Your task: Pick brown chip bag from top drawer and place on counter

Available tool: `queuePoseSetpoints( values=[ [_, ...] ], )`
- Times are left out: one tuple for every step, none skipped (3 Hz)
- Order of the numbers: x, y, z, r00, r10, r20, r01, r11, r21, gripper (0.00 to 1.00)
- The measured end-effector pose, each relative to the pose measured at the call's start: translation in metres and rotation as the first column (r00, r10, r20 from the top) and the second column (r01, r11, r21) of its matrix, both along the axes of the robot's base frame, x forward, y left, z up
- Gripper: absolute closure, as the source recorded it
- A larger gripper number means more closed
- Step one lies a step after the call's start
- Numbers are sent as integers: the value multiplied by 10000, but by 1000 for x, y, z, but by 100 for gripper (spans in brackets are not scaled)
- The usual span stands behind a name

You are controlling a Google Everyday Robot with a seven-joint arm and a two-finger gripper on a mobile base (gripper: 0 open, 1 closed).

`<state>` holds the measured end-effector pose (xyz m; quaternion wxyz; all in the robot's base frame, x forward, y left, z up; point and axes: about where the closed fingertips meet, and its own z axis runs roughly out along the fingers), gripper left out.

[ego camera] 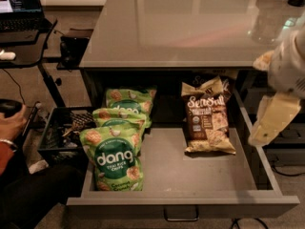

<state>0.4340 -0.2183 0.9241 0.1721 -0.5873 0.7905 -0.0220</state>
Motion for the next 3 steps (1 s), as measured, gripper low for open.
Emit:
queuePoseSetpoints(
  values=[
    [14, -5, -51, 9998, -7, 199, 0, 9994, 358, 0],
    [37, -11, -87, 9990, 150, 425, -179, 9975, 691, 0],
    [58, -15, -120, 9978, 320, 579, -376, 9944, 992, 0]
  ],
)
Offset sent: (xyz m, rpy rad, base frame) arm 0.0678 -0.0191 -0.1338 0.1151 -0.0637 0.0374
